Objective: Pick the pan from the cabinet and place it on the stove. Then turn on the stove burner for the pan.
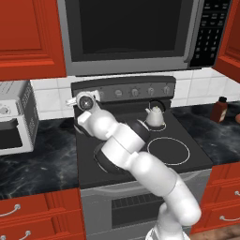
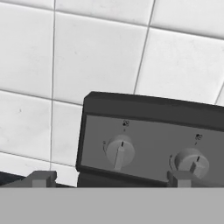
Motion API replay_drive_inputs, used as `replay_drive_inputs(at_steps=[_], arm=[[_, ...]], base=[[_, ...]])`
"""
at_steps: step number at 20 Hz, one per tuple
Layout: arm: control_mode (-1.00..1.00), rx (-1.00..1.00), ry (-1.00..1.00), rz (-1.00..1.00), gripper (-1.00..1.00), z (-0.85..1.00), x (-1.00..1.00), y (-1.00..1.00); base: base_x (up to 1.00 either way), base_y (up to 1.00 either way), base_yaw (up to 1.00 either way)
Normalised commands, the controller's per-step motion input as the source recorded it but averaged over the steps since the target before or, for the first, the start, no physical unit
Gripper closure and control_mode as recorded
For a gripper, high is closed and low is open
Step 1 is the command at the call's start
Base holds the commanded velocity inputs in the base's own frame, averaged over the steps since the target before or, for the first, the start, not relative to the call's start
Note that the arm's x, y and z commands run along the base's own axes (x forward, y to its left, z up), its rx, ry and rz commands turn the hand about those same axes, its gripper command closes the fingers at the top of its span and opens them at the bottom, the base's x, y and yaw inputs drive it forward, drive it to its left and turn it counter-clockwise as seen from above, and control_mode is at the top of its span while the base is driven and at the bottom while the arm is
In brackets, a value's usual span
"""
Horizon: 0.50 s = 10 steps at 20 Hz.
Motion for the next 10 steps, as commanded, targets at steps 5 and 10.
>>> replay_drive_inputs(at_steps=[5, 10], arm=[[-1.0, 0.02, 0.02, -0.01, -1.0, -0.04, 0.17, 0.0], [-1.0, 0.0, 0.0, 0.0, -1.0, 0.0, 0.04, 0.0]], base=[[0.0, 0.0, 0.0], [0.0, 0.0, 0.0]])
